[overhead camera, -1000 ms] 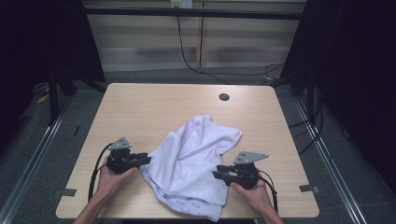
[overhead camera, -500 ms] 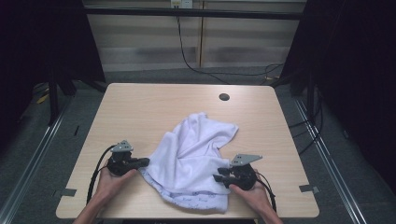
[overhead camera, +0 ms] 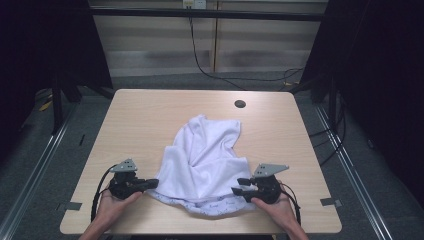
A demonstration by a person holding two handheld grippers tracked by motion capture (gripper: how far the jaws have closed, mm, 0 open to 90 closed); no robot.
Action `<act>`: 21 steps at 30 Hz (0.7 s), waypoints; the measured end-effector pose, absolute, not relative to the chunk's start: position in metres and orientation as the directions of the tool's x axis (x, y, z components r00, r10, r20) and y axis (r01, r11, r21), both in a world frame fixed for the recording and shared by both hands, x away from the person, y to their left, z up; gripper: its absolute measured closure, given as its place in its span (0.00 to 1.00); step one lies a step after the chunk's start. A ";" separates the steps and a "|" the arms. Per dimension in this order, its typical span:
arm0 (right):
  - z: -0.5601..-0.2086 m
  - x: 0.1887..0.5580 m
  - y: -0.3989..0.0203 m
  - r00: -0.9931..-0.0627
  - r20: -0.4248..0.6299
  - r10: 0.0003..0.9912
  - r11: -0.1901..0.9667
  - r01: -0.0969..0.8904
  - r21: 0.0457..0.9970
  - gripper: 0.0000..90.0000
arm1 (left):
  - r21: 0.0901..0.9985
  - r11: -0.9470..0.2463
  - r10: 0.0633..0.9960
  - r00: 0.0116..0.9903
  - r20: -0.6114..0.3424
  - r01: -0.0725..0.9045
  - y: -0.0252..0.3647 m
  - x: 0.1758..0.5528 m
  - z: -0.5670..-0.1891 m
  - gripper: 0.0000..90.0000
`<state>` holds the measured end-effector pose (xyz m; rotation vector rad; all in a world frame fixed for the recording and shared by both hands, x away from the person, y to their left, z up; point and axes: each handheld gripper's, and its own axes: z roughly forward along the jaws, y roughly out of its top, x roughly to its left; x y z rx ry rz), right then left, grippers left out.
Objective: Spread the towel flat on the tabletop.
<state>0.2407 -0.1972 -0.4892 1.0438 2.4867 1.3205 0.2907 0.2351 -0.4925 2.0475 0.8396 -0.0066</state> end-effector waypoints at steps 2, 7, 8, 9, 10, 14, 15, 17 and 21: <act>-0.490 0.235 -0.196 -0.753 0.175 0.634 0.389 0.506 0.770 0.60 | 0.749 -0.357 0.553 0.773 -0.312 0.558 0.236 0.289 -0.490 0.99; -0.501 0.233 -0.193 -0.757 0.135 0.639 0.436 0.502 0.747 0.55 | 0.771 -0.327 0.555 0.772 -0.311 0.546 0.237 0.291 -0.483 1.00; -0.502 0.235 -0.192 -0.751 0.118 0.650 0.441 0.499 0.746 0.56 | 0.775 -0.321 0.548 0.774 -0.317 0.544 0.238 0.292 -0.482 1.00; -0.502 0.237 -0.192 -0.747 0.107 0.656 0.443 0.497 0.746 0.58 | 0.779 -0.317 0.547 0.775 -0.316 0.541 0.239 0.292 -0.480 1.00; -0.502 0.238 -0.192 -0.746 0.108 0.657 0.442 0.497 0.747 0.58 | 0.782 -0.323 0.552 0.777 -0.301 0.533 0.239 0.292 -0.479 1.00; -0.502 0.241 -0.191 -0.735 0.072 0.674 0.453 0.489 0.746 0.79 | 0.796 -0.303 0.551 0.778 -0.302 0.524 0.242 0.293 -0.474 1.00; -0.502 0.243 -0.193 -0.726 0.099 0.681 0.425 0.502 0.753 0.85 | 0.801 -0.289 0.550 0.776 -0.308 0.523 0.243 0.292 -0.472 1.00; -0.494 0.245 -0.201 -0.710 0.140 0.690 0.363 0.508 0.781 0.97 | 0.802 -0.283 0.553 0.773 -0.311 0.526 0.245 0.292 -0.471 1.00; -0.475 0.245 -0.211 -0.702 0.168 0.692 0.294 0.487 0.822 0.99 | 0.814 -0.268 0.553 0.774 -0.308 0.516 0.247 0.291 -0.465 1.00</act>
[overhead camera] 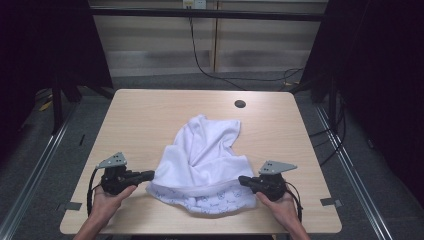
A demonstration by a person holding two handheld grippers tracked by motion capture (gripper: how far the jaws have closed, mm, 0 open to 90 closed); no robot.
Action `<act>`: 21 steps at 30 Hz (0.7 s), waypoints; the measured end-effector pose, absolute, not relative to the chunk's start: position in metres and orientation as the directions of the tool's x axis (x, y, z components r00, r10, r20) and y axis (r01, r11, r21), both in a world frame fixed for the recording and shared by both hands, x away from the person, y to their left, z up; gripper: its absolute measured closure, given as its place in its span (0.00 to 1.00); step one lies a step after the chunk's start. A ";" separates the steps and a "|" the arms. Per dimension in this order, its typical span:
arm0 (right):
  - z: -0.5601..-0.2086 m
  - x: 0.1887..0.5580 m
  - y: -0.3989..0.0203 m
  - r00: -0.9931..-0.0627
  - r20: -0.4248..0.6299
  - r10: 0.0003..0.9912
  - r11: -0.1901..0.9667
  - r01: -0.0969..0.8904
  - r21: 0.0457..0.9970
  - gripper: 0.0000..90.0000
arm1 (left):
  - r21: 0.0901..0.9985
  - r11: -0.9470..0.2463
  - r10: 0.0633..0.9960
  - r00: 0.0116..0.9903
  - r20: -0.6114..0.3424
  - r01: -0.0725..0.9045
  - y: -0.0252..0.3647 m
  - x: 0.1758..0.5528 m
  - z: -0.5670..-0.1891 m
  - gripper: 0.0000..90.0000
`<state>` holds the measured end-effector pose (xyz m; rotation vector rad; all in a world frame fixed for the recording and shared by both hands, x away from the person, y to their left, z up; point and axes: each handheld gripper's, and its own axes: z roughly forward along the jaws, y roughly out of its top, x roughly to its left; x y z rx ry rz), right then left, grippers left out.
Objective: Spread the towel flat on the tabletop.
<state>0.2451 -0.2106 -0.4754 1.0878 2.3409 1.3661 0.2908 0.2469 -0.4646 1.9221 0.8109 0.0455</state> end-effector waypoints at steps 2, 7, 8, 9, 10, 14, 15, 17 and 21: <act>-0.470 0.245 -0.213 -0.698 0.178 0.694 0.272 0.482 0.833 0.99 | 0.829 -0.243 0.553 0.774 -0.307 0.503 0.249 0.289 -0.456 1.00; -0.435 0.230 -0.221 -0.723 0.190 0.664 0.219 0.431 0.875 0.99 | 0.858 -0.210 0.541 0.787 -0.296 0.468 0.262 0.274 -0.437 1.00; -0.435 0.230 -0.221 -0.723 0.190 0.664 0.219 0.431 0.875 0.99 | 0.858 -0.210 0.541 0.787 -0.296 0.468 0.262 0.274 -0.437 1.00; -0.430 0.225 -0.221 -0.733 0.194 0.653 0.214 0.424 0.880 0.99 | 0.856 -0.218 0.538 0.790 -0.295 0.468 0.263 0.272 -0.437 1.00; -0.426 0.220 -0.221 -0.738 0.194 0.646 0.213 0.419 0.883 0.99 | 0.853 -0.226 0.538 0.790 -0.293 0.470 0.263 0.272 -0.440 1.00; -0.427 0.208 -0.219 -0.748 0.178 0.640 0.252 0.422 0.871 0.99 | 0.827 -0.286 0.546 0.792 -0.275 0.484 0.251 0.283 -0.458 0.90; -0.431 0.210 -0.221 -0.741 0.180 0.647 0.251 0.430 0.867 0.99 | 0.823 -0.309 0.531 0.804 -0.267 0.477 0.247 0.284 -0.462 0.90; -0.443 0.218 -0.225 -0.719 0.216 0.661 0.226 0.465 0.856 0.99 | 0.804 -0.327 0.501 0.813 -0.298 0.496 0.239 0.287 -0.468 0.81; -0.449 0.225 -0.227 -0.709 0.224 0.669 0.223 0.479 0.849 0.99 | 0.796 -0.351 0.462 0.831 -0.310 0.492 0.226 0.289 -0.476 0.68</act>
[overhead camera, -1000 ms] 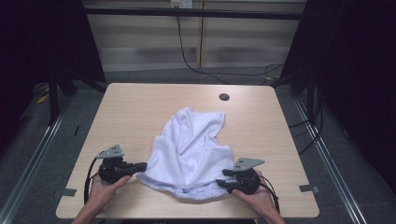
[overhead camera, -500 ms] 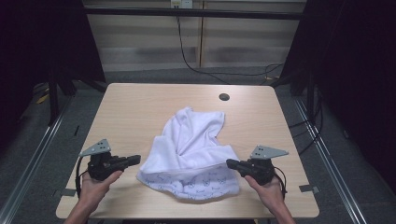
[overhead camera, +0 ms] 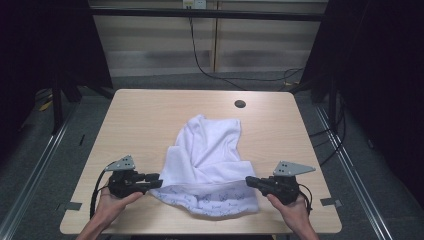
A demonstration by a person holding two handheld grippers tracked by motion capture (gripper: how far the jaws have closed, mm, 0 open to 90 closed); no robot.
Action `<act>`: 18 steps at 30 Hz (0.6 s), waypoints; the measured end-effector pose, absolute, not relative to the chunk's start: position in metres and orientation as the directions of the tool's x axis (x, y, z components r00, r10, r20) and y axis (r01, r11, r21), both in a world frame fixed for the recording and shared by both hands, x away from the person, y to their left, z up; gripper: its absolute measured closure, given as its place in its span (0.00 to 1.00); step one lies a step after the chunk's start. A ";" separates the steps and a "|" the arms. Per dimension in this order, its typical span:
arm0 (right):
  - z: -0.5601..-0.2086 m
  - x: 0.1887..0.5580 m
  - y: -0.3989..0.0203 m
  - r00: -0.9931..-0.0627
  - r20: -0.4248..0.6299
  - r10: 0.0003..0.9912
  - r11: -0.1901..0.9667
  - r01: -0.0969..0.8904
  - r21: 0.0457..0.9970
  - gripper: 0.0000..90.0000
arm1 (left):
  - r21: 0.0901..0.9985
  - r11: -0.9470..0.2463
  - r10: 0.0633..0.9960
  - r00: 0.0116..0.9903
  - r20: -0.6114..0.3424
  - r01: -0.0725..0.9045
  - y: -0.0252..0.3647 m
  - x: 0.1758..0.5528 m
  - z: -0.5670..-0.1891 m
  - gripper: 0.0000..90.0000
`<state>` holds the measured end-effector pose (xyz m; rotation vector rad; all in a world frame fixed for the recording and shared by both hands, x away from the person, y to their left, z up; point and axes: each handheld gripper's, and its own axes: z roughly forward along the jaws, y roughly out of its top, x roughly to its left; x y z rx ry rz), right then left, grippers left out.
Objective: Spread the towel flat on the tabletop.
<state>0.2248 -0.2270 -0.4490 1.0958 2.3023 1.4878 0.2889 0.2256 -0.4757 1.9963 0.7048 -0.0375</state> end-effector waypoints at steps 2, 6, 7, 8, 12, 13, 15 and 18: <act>-0.451 0.229 -0.228 -0.704 0.226 0.673 0.220 0.483 0.848 0.99 | 0.794 -0.386 0.445 0.848 -0.287 0.471 0.219 0.287 -0.479 0.59; -0.455 0.236 -0.229 -0.696 0.241 0.676 0.208 0.494 0.844 0.99 | 0.771 -0.448 0.446 0.861 -0.245 0.452 0.207 0.288 -0.489 0.51; -0.456 0.237 -0.228 -0.697 0.244 0.675 0.209 0.497 0.842 0.99 | 0.762 -0.465 0.448 0.862 -0.236 0.450 0.205 0.290 -0.491 0.48; -0.457 0.237 -0.227 -0.699 0.242 0.673 0.213 0.497 0.841 0.99 | 0.758 -0.474 0.455 0.861 -0.226 0.449 0.203 0.292 -0.493 0.50; -0.460 0.243 -0.227 -0.692 0.256 0.675 0.200 0.505 0.840 0.99 | 0.756 -0.506 0.425 0.882 -0.201 0.416 0.202 0.295 -0.496 0.89; -0.460 0.244 -0.227 -0.692 0.257 0.675 0.199 0.506 0.839 0.99 | 0.767 -0.481 0.425 0.878 -0.219 0.424 0.204 0.295 -0.494 0.98; -0.458 0.245 -0.228 -0.690 0.262 0.675 0.189 0.505 0.842 0.99 | 0.784 -0.435 0.425 0.868 -0.254 0.443 0.210 0.293 -0.485 0.98; -0.447 0.244 -0.228 -0.698 0.249 0.672 0.188 0.485 0.854 0.99 | 0.821 -0.398 0.426 0.875 -0.229 0.409 0.219 0.289 -0.459 0.98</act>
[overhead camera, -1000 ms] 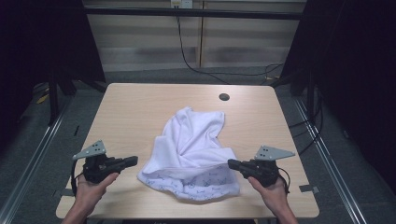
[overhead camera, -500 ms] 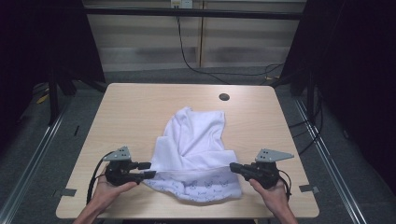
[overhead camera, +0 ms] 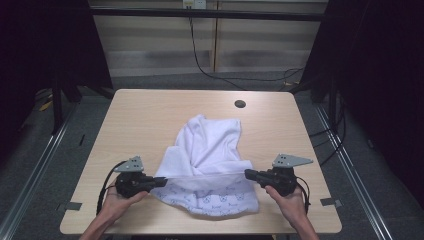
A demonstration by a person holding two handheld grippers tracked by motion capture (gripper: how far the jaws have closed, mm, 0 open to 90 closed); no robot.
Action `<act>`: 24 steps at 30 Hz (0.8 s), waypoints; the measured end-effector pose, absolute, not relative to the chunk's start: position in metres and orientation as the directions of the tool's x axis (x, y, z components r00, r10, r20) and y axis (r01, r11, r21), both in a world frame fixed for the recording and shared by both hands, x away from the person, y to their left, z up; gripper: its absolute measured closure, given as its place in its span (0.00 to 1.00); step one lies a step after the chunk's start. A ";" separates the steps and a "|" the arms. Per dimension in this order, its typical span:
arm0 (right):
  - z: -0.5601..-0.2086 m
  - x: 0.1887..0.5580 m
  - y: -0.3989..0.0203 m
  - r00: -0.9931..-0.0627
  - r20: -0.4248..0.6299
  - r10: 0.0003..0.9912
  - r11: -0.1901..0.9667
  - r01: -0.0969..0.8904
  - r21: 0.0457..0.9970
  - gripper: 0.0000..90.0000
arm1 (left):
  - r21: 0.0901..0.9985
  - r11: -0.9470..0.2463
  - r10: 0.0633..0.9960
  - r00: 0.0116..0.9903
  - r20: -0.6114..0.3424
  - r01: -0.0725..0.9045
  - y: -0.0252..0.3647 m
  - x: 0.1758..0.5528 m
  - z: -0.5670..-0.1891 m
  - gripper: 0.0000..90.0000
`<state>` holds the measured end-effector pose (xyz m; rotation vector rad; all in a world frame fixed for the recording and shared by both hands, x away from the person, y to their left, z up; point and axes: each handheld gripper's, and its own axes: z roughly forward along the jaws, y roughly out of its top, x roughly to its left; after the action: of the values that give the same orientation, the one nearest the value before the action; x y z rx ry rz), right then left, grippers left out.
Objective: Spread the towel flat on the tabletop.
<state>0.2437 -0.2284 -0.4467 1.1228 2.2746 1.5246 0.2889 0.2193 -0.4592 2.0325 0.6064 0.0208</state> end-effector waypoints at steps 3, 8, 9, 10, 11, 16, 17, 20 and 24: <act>-0.422 0.241 -0.225 -0.720 0.207 0.662 0.194 0.432 0.881 0.99 | 0.864 -0.349 0.411 0.888 -0.206 0.362 0.226 0.285 -0.425 0.98; -0.379 0.232 -0.226 -0.753 0.171 0.636 0.166 0.350 0.922 0.99 | 0.900 -0.310 0.394 0.903 -0.170 0.305 0.234 0.273 -0.385 0.98; -0.368 0.225 -0.226 -0.768 0.166 0.618 0.151 0.323 0.934 0.99 | 0.907 -0.288 0.388 0.903 -0.182 0.307 0.236 0.269 -0.381 0.98; -0.364 0.219 -0.225 -0.773 0.158 0.614 0.154 0.314 0.937 0.99 | 0.912 -0.270 0.378 0.905 -0.195 0.310 0.238 0.264 -0.379 0.98; -0.362 0.213 -0.225 -0.783 0.158 0.601 0.151 0.306 0.940 0.99 | 0.915 -0.265 0.376 0.906 -0.193 0.305 0.240 0.259 -0.379 0.98; -0.377 0.183 -0.221 -0.800 0.173 0.574 0.188 0.335 0.923 0.99 | 0.879 -0.318 0.357 0.904 -0.236 0.355 0.244 0.233 -0.408 0.98; -0.385 0.175 -0.221 -0.800 0.185 0.570 0.198 0.352 0.915 0.99 | 0.869 -0.330 0.350 0.903 -0.251 0.369 0.245 0.227 -0.416 0.98; -0.412 0.153 -0.219 -0.794 0.237 0.560 0.219 0.417 0.882 0.99 | 0.822 -0.388 0.334 0.895 -0.295 0.416 0.244 0.210 -0.442 0.98; -0.434 0.129 -0.217 -0.793 0.282 0.539 0.250 0.471 0.846 0.92 | 0.799 -0.395 0.332 0.882 -0.336 0.453 0.250 0.196 -0.459 0.93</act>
<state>0.1287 -0.2167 -0.4340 0.9840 2.4315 1.6069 0.1962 0.2501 -0.4592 2.0168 0.5703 -0.1479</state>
